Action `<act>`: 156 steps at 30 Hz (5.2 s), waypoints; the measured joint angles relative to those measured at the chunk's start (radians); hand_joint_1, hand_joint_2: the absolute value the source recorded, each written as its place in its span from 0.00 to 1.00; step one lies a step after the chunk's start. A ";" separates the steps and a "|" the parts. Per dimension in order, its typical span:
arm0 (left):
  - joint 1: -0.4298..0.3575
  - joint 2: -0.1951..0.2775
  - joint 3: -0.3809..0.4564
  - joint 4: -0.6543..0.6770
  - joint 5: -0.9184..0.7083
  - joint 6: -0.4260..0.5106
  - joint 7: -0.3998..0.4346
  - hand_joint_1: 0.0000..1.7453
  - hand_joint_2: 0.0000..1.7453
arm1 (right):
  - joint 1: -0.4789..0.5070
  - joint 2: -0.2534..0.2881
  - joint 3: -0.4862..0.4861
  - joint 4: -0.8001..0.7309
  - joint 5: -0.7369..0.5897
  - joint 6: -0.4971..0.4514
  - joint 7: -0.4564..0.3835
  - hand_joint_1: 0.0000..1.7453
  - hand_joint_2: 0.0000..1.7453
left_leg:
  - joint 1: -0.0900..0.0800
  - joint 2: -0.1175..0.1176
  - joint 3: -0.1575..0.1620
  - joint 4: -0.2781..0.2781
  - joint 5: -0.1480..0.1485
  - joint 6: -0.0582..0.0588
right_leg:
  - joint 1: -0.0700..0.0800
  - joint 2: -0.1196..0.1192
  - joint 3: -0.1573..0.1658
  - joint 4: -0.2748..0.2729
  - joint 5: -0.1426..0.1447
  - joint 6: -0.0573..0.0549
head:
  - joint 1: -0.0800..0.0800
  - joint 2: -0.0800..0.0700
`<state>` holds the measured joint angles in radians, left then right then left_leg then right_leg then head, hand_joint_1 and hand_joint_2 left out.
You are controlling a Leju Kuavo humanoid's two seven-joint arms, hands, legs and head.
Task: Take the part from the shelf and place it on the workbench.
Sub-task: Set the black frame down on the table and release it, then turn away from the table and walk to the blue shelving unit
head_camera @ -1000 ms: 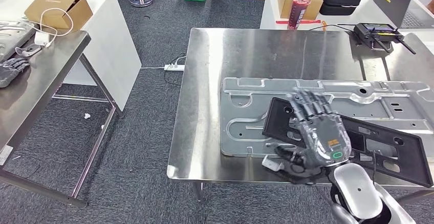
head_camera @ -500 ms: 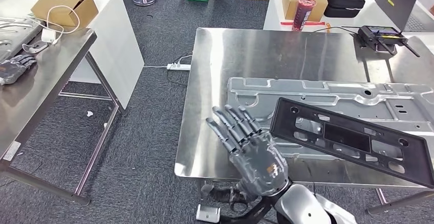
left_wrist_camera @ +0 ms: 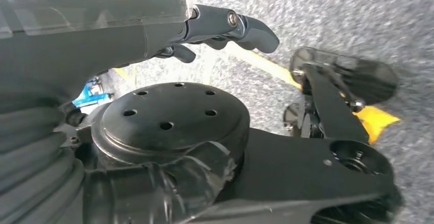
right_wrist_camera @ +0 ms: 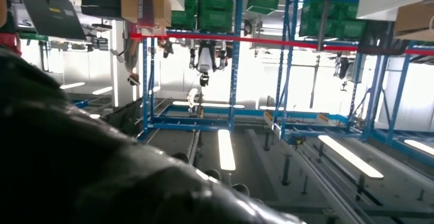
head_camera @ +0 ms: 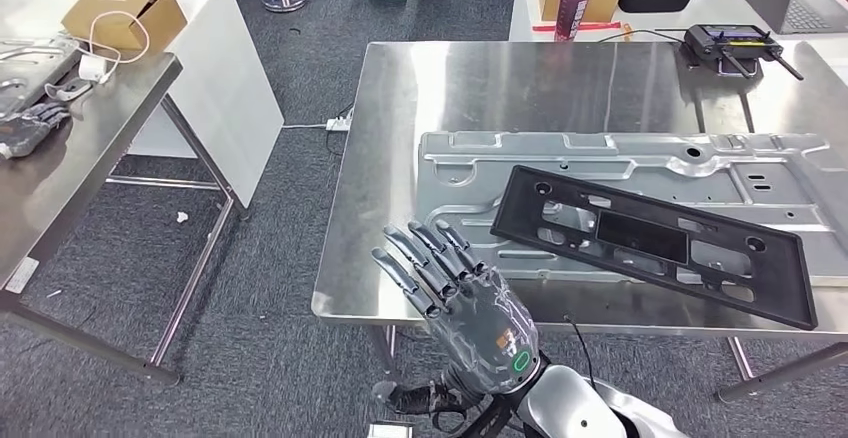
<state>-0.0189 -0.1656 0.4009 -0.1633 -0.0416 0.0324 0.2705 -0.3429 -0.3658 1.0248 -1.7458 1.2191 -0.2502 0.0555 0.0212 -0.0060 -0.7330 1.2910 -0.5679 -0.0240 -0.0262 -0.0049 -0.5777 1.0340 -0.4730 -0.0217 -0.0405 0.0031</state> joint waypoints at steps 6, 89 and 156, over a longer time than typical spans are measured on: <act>-0.004 0.004 0.000 0.000 0.003 0.004 0.004 0.00 1.00 | 0.006 -0.002 0.004 0.006 -0.006 -0.016 0.000 0.00 0.00 | -0.026 0.005 0.220 -0.279 0.067 0.059 | 0.016 -0.004 -0.032 -0.004 0.038 0.006 | 0.001 0.000; -0.010 -0.011 0.015 0.000 0.003 0.031 0.005 0.00 1.00 | 0.357 0.184 -0.224 1.495 -1.308 0.198 -0.133 0.00 0.00 | -0.017 0.051 0.117 -0.193 0.042 0.025 | 0.005 -0.016 0.034 -0.025 -0.016 0.003 | 0.005 0.000; -0.012 -0.010 0.017 0.000 0.003 0.031 0.004 0.00 1.00 | 0.342 0.237 -0.260 1.613 -1.310 0.198 -0.129 0.00 0.00 | -0.019 0.012 0.149 -0.075 -0.051 0.054 | 0.042 0.033 -0.024 -0.015 0.017 -0.018 | 0.014 0.000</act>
<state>-0.0311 -0.1755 0.4181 -0.1637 -0.0389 0.0632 0.2747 -0.0012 -0.1286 0.7651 -0.1324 -0.0908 -0.0523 -0.0730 0.0020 0.0056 -0.5845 1.2160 -0.6192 0.0305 0.0159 0.0284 -0.6018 1.0186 -0.4557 -0.0397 -0.0262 0.0031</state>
